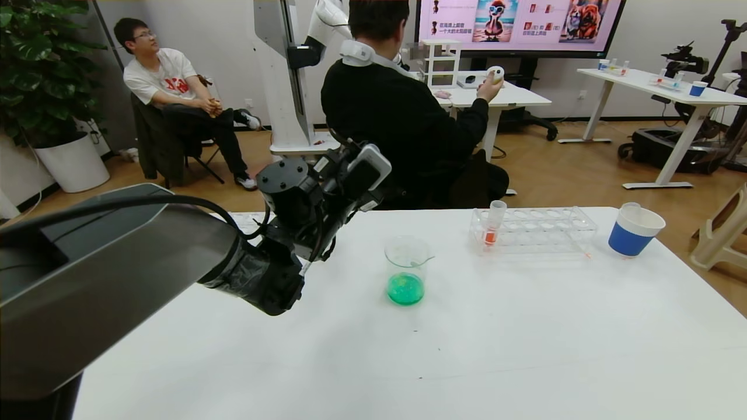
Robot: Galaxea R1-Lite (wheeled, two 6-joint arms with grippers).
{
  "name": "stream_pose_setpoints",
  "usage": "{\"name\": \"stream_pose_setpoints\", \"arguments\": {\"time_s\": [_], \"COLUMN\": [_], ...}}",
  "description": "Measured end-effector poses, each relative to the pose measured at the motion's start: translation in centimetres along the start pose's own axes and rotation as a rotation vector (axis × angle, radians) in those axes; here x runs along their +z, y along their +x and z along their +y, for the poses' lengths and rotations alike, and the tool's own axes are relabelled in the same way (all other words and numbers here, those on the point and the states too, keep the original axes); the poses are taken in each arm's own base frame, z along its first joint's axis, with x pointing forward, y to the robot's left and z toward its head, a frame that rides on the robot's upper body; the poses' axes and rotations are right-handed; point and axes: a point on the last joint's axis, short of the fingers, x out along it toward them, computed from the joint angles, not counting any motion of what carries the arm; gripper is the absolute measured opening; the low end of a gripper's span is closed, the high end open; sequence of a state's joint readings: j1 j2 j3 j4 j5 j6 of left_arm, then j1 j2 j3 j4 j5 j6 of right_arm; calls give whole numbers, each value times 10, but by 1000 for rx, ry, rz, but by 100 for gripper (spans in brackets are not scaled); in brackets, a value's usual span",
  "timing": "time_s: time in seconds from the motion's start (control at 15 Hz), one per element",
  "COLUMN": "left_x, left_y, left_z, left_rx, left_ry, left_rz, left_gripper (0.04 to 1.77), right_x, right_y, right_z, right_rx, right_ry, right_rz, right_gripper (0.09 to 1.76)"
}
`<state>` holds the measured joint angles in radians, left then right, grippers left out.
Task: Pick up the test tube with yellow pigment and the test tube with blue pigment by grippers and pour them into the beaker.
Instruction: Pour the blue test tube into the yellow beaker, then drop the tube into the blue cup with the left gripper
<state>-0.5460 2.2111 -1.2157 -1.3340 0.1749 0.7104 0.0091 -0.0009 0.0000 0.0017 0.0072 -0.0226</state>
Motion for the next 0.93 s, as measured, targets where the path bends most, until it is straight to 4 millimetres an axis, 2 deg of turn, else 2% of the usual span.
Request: {"name": "stream_pose_setpoints", "arguments": {"time_s": [0.2,0.47,0.73,0.93], "left_x": [11,15,24,9], "left_y": [2,2,1,4], "left_z": [1,-3,8,41], "left_rx": [167,287,307,368], "left_ry": [-281,-557,-608,-587], "left_rz": [174,374,382,396], "left_gripper": [50,50,50,50], "right_x": [0,0,0,0], "right_y": [0,0,0,0], "right_z": [0,0,0,0], "right_rx": [0,0,0,0], "right_ry": [0,0,0,0], "right_rz": [0,0,0,0], "right_gripper": [174,174,174,174]}}
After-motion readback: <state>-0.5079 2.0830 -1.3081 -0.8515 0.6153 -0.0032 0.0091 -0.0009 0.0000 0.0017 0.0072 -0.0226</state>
